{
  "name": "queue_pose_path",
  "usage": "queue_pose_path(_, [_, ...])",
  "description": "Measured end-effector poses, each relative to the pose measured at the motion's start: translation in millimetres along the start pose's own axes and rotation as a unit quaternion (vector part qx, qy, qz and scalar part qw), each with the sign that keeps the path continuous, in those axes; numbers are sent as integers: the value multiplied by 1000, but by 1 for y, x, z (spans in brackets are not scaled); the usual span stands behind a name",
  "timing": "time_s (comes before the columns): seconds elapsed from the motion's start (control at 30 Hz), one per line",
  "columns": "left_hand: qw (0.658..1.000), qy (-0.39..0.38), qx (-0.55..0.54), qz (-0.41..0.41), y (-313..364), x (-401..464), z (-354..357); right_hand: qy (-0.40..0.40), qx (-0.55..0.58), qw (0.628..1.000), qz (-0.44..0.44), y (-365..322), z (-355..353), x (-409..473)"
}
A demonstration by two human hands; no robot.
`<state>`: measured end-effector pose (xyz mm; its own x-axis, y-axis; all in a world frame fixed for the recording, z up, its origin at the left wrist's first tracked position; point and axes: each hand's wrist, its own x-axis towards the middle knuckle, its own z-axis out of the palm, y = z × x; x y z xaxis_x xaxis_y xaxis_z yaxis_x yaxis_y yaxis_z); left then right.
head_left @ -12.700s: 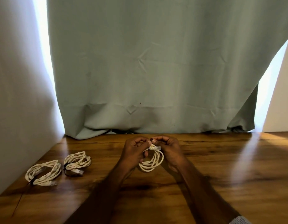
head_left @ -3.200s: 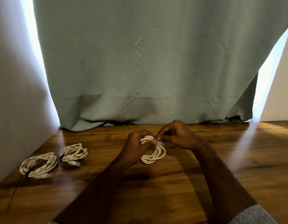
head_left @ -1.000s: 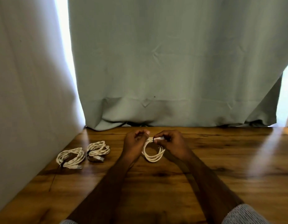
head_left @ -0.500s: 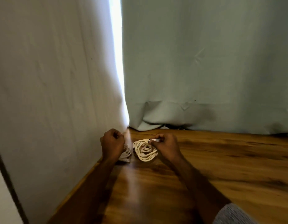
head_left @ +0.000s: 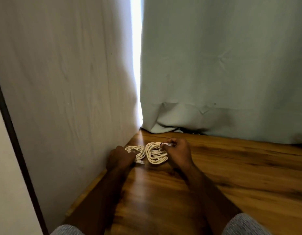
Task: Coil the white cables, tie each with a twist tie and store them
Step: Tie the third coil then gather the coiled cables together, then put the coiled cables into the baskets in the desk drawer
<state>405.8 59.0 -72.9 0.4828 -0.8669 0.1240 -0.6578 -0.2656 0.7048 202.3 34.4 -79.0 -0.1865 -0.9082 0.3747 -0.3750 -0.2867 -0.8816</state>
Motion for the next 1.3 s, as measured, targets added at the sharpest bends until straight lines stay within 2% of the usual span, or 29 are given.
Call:
queue_pose_path(0.17, [998, -17, -53, -15, 4, 9, -1, 17, 0, 1000, 5, 2, -11, -6])
queue_pose_path(0.37, [989, 59, -133, 34, -1, 20, 0, 60, 33, 998, 4, -2, -34, -9])
queue_pose_path(0.47, [980, 52, -178, 77, 21, 15, 3, 83, 14, 996, -3, 0, -52, -9])
queue_pose_path(0.6, [967, -19, -221, 126, 67, -3, 34, 136, -11, 991, -6, 6, -94, -21])
queue_pose_path(0.83, [932, -153, -276, 177, 149, -80, 97, 264, -84, 960, 32, 23, -221, -74])
queue_pose_path(1.03, [896, -261, -295, 206, 203, -181, 130, 360, -143, 921, 43, 20, -334, -144])
queue_pose_path(1.3, [844, -365, -297, 258, 251, -332, 150, 436, -171, 881, 63, 20, -447, -251])
